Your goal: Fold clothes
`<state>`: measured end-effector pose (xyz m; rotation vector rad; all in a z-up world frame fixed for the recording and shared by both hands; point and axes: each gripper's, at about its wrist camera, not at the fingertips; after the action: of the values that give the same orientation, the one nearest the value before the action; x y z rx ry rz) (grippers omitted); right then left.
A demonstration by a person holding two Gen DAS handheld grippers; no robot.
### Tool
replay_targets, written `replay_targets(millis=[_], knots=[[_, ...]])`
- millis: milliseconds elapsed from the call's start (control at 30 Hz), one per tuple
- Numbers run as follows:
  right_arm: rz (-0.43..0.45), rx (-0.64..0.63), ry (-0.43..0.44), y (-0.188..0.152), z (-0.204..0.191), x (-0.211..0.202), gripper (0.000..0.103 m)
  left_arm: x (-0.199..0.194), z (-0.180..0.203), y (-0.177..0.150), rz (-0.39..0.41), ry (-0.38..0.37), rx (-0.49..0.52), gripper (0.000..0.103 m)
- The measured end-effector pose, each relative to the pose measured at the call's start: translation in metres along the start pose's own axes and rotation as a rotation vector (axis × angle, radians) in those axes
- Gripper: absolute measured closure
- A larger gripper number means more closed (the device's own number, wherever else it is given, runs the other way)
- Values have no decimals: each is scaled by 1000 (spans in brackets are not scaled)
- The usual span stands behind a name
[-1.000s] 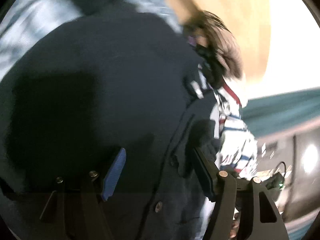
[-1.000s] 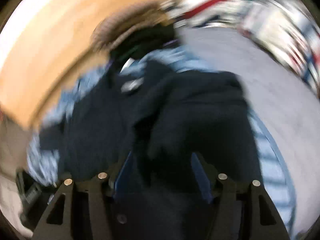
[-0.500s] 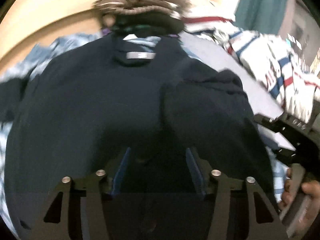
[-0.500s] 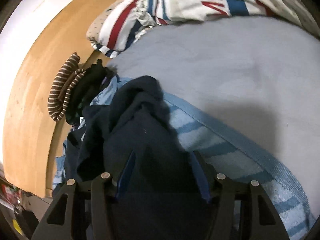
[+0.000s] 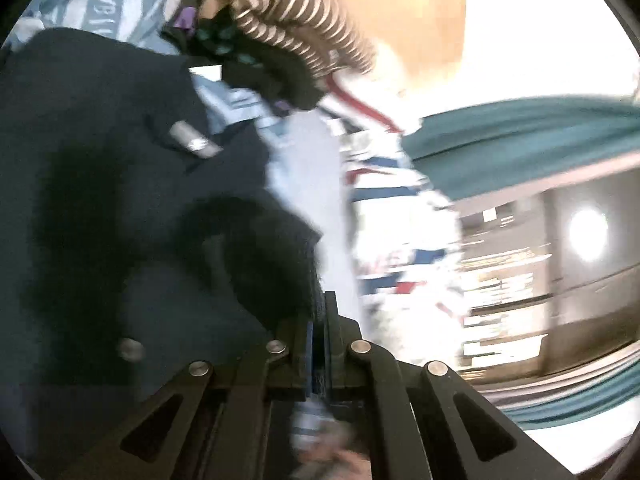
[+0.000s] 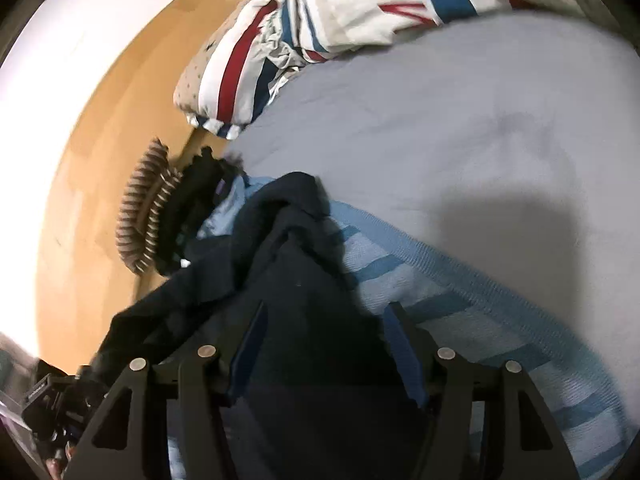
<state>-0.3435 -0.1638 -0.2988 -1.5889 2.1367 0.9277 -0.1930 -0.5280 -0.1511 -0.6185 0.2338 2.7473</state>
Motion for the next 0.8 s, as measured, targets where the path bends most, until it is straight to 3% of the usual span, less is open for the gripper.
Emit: replay_targets(millis=[133,233,333,433,500,533,600,667,800], knots=[[4,45,35,0,2,0,38,-3,5,3,-81,-195,-51,100],[30,24,41,1,-4,-5,38,-7,-10,11,-12,-146,-71,100],[88,-40,28,1,-22,-15,34,-19,-52,31,189,41,-181,100],[108,-141,19,-5,-47,-16,29,-27,-76,43,392,468,-228,97],[103,-221,2,-10,-63,-12,28,-22,-83,46,477,691,-167,75],[96,-248,-14,-12,-66,-8,28,-19,-83,45,495,761,-140,61],[76,-298,-55,-17,-71,1,28,-11,-78,35,514,834,-61,57],[49,-301,-64,-18,-70,9,28,-3,-68,26,518,852,18,57],[30,-251,-63,-17,-57,11,28,-6,-41,8,578,751,138,56]])
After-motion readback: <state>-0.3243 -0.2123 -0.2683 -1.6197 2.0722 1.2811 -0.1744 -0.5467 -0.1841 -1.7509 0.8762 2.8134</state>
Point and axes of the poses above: each gripper's, at about its wrist camera, not at the fingertips, and x roughly the way its jaws point, z to its right, y to its top, and after that the axes turned 3 degrees about -x, right-handed
